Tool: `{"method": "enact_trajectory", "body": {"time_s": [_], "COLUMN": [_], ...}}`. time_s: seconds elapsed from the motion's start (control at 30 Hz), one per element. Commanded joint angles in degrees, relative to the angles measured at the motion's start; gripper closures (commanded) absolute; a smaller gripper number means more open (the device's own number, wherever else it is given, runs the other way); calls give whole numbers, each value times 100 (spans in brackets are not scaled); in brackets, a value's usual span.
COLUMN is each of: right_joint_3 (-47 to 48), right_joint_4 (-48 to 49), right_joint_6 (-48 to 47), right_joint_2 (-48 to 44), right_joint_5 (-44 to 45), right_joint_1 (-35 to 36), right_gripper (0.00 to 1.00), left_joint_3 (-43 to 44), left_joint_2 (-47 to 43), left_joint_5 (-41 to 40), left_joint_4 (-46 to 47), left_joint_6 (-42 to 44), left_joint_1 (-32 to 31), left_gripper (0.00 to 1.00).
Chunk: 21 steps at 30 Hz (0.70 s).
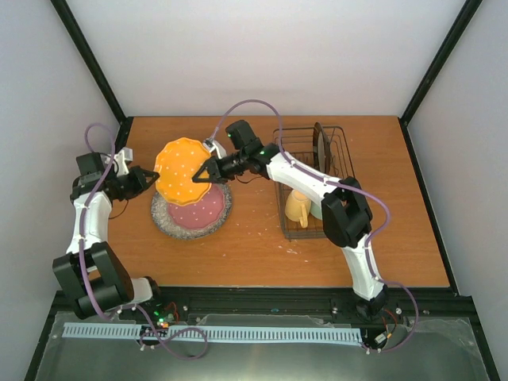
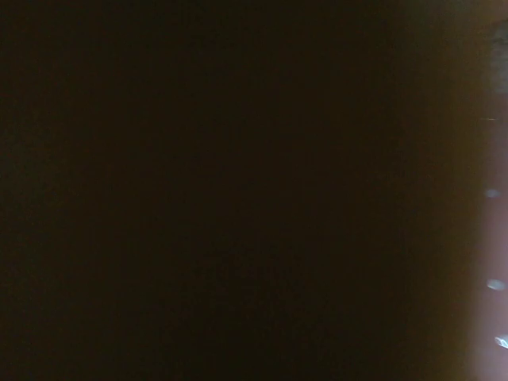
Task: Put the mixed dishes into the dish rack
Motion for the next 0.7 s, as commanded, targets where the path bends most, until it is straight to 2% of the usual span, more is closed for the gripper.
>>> {"method": "enact_trajectory", "body": {"time_s": [0.0,0.1,0.17,0.2,0.23,0.3,0.33,0.37,0.5,0.67], "right_joint_3": [122,-72,-112,-112,-124,-183,-227,-257,-294,-430], "right_joint_4": [701,917,805,715,596,430,365,291,-201,-682], "right_joint_6": [322,359,242,159,79,-44,-94,-143,-368,-649], "right_joint_2": [60,-141,-293,-377,-466,-690,-806,-935,-1416,-2210], "right_joint_5": [-336,-155,67,184,349,672,929,1046,2138,4058], "right_joint_1": [140,141,140,136,132,125,116,108,67,50], "right_gripper": [97,97,97,97,97,97,97,97,97,97], "left_joint_3": [227,209,210,212,213,232,249,268,329,42], "left_joint_2": [-210,-188,-183,-184,-196,-230,-254,-287,-650,-1763], "left_joint_5": [609,557,448,383,293,120,2,-137,-925,-2235], "left_joint_4": [332,335,305,304,290,291,275,265,372,980], "left_joint_6": [-212,-196,-183,-184,-187,-189,-195,-204,-303,-621], "left_joint_1": [-28,-29,-26,-30,-29,-30,-29,-23,-27,-27], "left_gripper": [99,97,88,80,67,33,5,1,0,0]}}
